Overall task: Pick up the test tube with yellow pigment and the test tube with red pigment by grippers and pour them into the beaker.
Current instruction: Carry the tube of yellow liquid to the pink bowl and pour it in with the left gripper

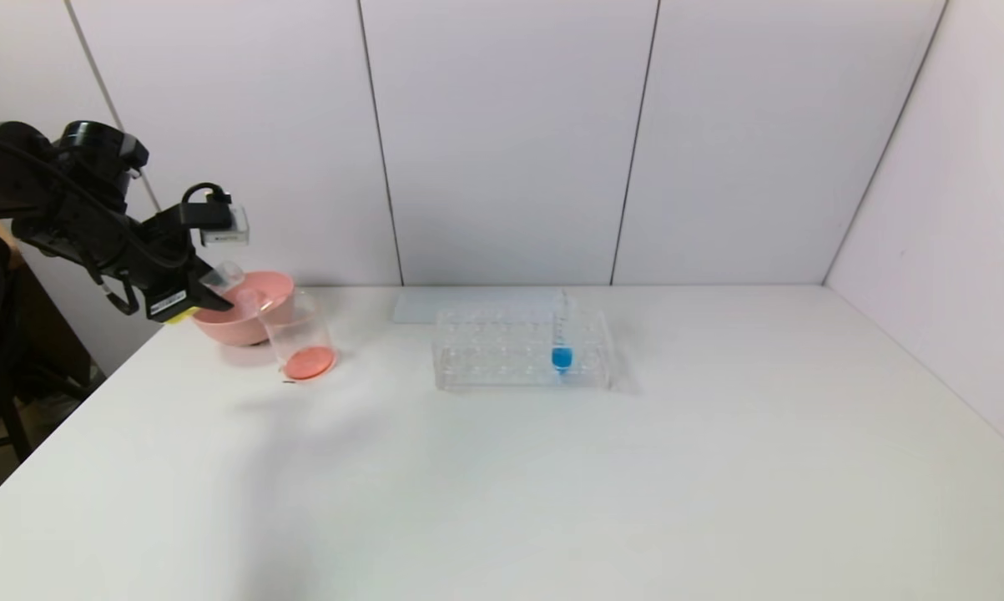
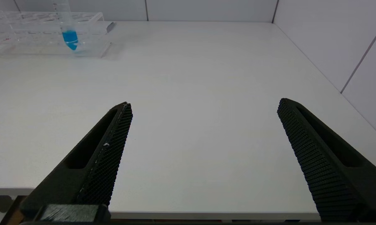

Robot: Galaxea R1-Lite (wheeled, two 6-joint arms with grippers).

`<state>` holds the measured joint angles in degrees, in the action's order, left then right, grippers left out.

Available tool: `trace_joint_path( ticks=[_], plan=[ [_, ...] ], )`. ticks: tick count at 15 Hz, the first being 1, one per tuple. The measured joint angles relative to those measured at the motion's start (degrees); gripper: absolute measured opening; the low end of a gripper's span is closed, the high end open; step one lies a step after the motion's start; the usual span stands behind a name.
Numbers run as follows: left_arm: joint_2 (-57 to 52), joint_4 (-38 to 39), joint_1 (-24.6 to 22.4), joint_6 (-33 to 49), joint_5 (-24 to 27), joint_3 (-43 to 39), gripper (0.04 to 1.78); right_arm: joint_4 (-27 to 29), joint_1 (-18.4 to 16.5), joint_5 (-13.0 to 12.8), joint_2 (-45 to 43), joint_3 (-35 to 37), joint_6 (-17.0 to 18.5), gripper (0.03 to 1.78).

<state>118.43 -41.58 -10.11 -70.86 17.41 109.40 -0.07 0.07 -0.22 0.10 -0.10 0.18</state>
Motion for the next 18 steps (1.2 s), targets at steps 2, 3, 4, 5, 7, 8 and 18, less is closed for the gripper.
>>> trace_joint_path(
  ticks=[2, 3, 4, 5, 7, 8, 18],
  plan=[
    [0.5, 0.0, 0.0, 0.0, -0.1, 0.2, 0.49, 0.0, 0.0, 0.0, 0.0, 0.0, 0.0, 1.7],
    [0.7, -0.1, 0.2, -0.1, -0.2, 0.6, 0.49, 0.0, 0.0, 0.0, 0.0, 0.0, 0.0, 1.7],
    [1.0, -0.1, 0.3, -0.7, -0.4, 1.0, 0.49, 0.0, 0.0, 0.0, 0.0, 0.0, 0.0, 1.7],
    [1.3, -0.1, 0.6, -1.6, -0.5, 1.5, 0.49, 0.0, 0.0, 0.0, 0.0, 0.0, 0.0, 1.7],
    [1.9, -2.0, 1.0, -2.1, -0.9, 3.0, 0.49, 0.0, 0.0, 0.0, 0.0, 0.0, 0.0, 1.7],
    [2.2, -2.8, 1.3, -2.5, -1.1, 3.5, 0.49, 0.0, 0.0, 0.0, 0.0, 0.0, 0.0, 1.7],
    [2.9, -2.4, 3.6, -4.1, -9.9, 4.5, 0.49, 0.0, 0.0, 0.0, 0.0, 0.0, 0.0, 1.7]
  ],
)
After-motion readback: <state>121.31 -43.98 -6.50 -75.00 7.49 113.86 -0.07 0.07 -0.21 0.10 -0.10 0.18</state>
